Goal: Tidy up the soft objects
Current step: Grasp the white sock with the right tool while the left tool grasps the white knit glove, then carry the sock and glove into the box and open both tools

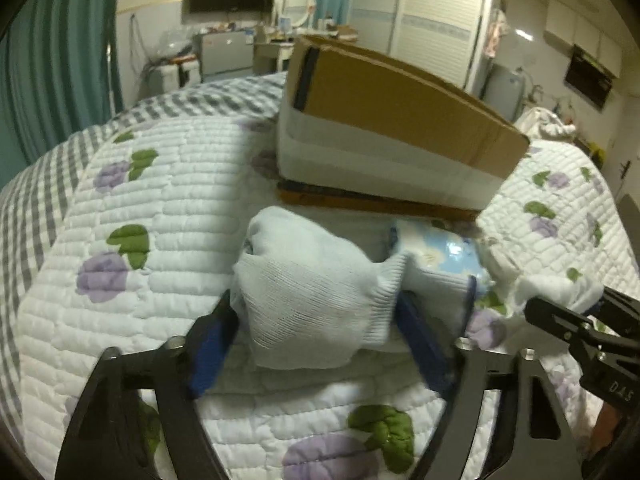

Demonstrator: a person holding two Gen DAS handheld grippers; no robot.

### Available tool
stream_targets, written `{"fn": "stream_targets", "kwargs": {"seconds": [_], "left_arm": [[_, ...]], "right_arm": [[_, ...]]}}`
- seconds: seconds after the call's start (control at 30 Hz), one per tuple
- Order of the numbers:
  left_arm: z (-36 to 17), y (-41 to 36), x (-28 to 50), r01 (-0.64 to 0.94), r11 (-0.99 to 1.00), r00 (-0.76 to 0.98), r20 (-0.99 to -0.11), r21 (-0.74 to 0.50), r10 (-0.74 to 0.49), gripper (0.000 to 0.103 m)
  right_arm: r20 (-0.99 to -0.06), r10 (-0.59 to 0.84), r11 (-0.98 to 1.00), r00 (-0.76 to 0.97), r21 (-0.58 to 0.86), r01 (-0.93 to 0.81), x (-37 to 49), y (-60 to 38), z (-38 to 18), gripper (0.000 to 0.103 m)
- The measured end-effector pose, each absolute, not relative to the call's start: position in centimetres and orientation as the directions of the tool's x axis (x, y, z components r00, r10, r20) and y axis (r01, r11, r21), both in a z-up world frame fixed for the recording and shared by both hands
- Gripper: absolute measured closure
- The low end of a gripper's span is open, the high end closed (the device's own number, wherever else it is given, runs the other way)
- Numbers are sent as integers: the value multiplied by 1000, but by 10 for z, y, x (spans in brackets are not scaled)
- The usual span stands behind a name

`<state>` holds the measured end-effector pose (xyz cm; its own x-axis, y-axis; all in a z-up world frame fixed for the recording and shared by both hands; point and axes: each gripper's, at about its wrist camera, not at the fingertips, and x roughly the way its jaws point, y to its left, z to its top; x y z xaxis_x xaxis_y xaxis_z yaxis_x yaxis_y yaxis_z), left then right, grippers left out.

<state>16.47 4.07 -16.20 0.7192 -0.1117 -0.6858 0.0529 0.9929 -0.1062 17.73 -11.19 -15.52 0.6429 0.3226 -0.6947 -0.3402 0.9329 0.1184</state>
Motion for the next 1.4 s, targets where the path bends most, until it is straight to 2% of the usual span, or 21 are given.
{"fn": "stream_targets", "kwargs": {"seconds": [0.17,0.33,0.57,0.97,1.4], "left_arm": [[-156,44,158,45,993,730,-674,-113,-109,47],[-143,46,141,18,993,738,-668,-120,-94,54],[-119,35,100,22,997,749,-660,-77,-67,57],[-53,10,48,15,998,806,-590,-62,-49,57],[25,-7,78,14,1000,879,-476,-22,-23,57]], "right_arm": [[-682,345,930,645,157,-332,172,-120,-149,62],[-663,361,926,655,171,-338,159,-126,-139,62],[-634,386,917,670,183,-356,136,-137,-116,62],[-566,425,895,706,145,-422,99,-145,-63,62],[-426,454,879,782,69,-473,127,-141,31,62]]}}
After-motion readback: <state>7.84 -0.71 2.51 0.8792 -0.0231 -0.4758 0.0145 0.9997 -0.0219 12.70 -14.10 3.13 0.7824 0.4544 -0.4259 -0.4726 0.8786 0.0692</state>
